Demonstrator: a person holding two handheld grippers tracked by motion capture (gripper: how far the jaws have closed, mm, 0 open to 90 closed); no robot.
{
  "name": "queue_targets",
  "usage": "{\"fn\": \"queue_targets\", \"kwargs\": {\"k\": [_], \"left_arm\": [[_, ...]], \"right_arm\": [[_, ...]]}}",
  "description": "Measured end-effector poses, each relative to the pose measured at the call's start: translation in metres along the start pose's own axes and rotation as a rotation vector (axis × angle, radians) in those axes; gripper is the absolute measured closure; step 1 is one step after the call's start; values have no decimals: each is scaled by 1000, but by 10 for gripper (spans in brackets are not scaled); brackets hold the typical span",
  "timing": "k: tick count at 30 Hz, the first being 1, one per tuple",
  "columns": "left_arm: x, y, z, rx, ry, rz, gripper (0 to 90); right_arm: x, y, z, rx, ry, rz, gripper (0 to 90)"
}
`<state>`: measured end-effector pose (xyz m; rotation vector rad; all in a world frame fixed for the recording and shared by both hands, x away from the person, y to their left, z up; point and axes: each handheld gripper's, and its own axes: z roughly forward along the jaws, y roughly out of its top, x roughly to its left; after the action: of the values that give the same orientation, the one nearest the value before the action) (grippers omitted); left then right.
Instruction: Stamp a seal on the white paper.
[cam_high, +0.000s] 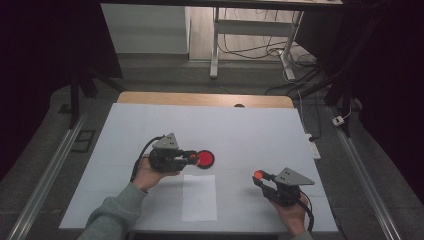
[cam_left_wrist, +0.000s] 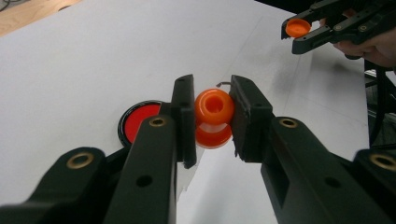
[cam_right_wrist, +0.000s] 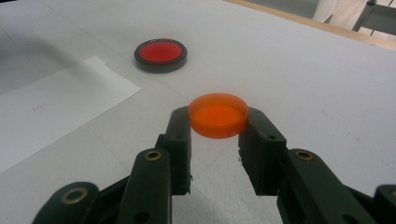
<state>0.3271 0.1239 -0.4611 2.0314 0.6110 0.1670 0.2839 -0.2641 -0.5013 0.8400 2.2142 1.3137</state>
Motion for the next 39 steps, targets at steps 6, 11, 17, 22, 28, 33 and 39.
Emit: {"fn": "queue_targets", "kwargs": {"k": [6,11,17,22,28,33,39], "left_arm": [[1,-1,0,5,-1,0,720],[0,-2,1,7,-6,3,719],[-2,-2,2,10,-13,3,720],[-3,-4,-3,2,-16,-1,719],[-6,-9,-8,-5,-23,-5,719],[-5,-13,-11,-7,-27,-15,719],[-10,-16,-14,-12,-36,-16,719]], "right_arm": [[0,-1,2,2,0,0,643],[0,-1,1,3,-6,-1,643],[0,-1,1,1,-1,0,643],[0,-1,2,-1,-1,-2,643],[1,-1,1,-7,1,-5,642],[1,-1,2,-7,4,-9,642],[0,-1,2,-7,3,-4,642]]}}
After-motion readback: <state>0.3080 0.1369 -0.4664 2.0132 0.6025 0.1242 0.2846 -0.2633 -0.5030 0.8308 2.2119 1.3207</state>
